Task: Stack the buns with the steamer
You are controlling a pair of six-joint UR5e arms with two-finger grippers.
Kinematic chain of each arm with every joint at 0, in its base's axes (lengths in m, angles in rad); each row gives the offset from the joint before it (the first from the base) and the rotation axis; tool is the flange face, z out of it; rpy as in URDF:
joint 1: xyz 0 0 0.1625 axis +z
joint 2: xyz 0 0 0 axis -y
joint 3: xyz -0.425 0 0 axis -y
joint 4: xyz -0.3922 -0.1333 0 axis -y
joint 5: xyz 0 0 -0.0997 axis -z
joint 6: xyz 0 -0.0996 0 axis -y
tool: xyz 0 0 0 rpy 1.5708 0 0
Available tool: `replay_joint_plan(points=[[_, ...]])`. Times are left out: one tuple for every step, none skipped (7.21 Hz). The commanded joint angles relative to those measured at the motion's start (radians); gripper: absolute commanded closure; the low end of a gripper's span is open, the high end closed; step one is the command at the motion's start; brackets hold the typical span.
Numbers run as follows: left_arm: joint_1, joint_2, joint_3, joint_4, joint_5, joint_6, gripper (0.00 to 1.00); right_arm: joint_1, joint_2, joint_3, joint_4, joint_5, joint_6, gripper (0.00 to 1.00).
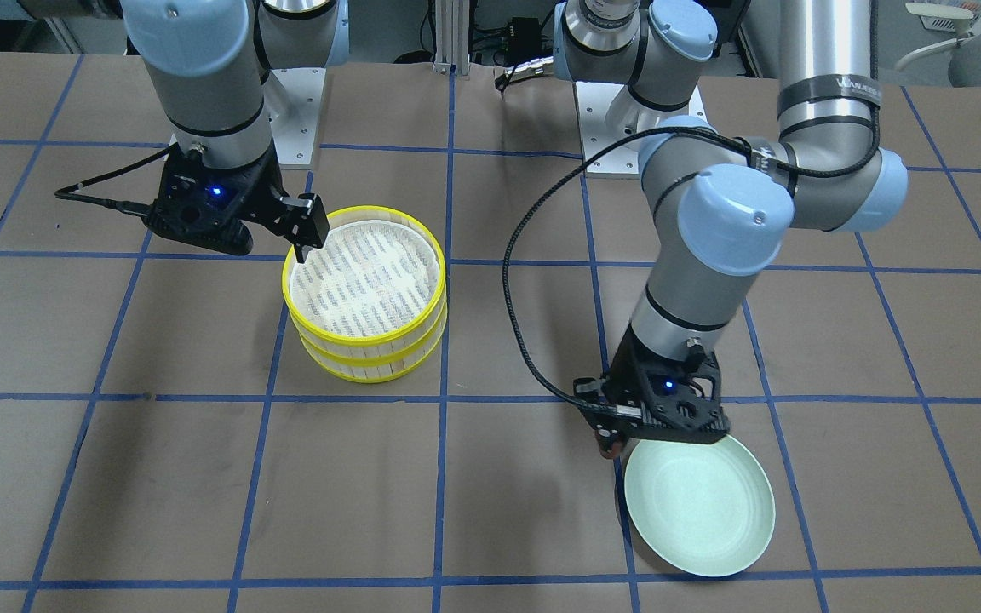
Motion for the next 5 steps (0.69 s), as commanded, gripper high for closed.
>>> replay_joint_plan(points=[[-0.158, 0.067, -0.002, -0.128, -0.049, -0.3, 1.0, -0.009, -0.005, -0.155, 0.11, 0.027, -0.043, 0.0], [-0.248, 0.067, -0.014, -0.133, -0.051, -0.433, 1.0, -0.018, -0.025, -0.175, 0.117, 0.028, -0.092, 0.0], [-0.319, 0.064, -0.023, -0.151, -0.051, -0.518, 1.0, -0.07, -0.032, -0.174, 0.12, 0.024, -0.235, 0.0], [-0.352, 0.064, -0.049, -0.163, -0.052, -0.56, 1.0, -0.171, -0.034, -0.166, 0.135, 0.025, -0.367, 0.0], [-0.367, 0.064, -0.092, -0.165, -0.052, -0.562, 1.0, -0.252, -0.036, -0.163, 0.159, 0.036, -0.447, 0.01]])
